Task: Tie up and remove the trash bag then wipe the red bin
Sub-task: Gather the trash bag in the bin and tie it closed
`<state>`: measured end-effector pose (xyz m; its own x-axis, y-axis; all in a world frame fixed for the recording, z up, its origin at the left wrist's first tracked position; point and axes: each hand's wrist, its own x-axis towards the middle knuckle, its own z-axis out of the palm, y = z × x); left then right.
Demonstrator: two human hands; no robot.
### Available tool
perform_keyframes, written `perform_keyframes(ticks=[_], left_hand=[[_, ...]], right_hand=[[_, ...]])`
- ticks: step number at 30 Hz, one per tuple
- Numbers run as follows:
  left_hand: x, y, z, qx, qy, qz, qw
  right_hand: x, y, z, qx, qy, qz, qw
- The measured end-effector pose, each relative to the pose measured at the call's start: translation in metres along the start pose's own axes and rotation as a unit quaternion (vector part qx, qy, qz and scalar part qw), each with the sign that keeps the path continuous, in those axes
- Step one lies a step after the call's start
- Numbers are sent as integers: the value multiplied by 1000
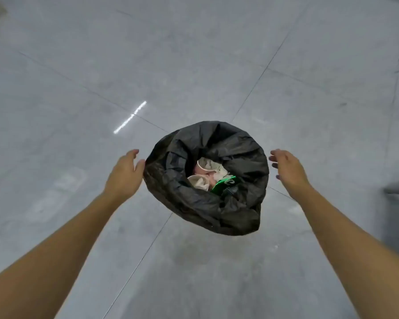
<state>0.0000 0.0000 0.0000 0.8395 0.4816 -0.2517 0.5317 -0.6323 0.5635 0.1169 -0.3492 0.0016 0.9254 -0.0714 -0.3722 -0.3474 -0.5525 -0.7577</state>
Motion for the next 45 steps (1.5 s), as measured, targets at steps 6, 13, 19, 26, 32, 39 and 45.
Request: perform_keyframes(ticks=[6, 13, 19, 26, 32, 39, 45], left_hand=[[70, -16, 28, -152, -103, -44, 982], [78, 33, 21, -223, -127, 44, 966], [75, 24, 36, 56, -64, 118, 989], [71, 38, 19, 76, 92, 155, 981], [60, 48, -9, 77, 252, 190, 946], [40, 48, -30, -38, 316, 281, 906], [9, 25, -5, -290, -82, -60, 952]], right_hand=[[48, 23, 34, 59, -139, 64, 986], [35, 23, 45, 106, -194, 116, 968], [44, -6, 12, 105, -235, 79, 963], [49, -41, 8, 43, -68, -21, 997], [55, -64, -12, 63, 80, -153, 983], [35, -63, -57, 185, -74, -197, 960], [21, -16, -86, -13, -330, 7, 944]])
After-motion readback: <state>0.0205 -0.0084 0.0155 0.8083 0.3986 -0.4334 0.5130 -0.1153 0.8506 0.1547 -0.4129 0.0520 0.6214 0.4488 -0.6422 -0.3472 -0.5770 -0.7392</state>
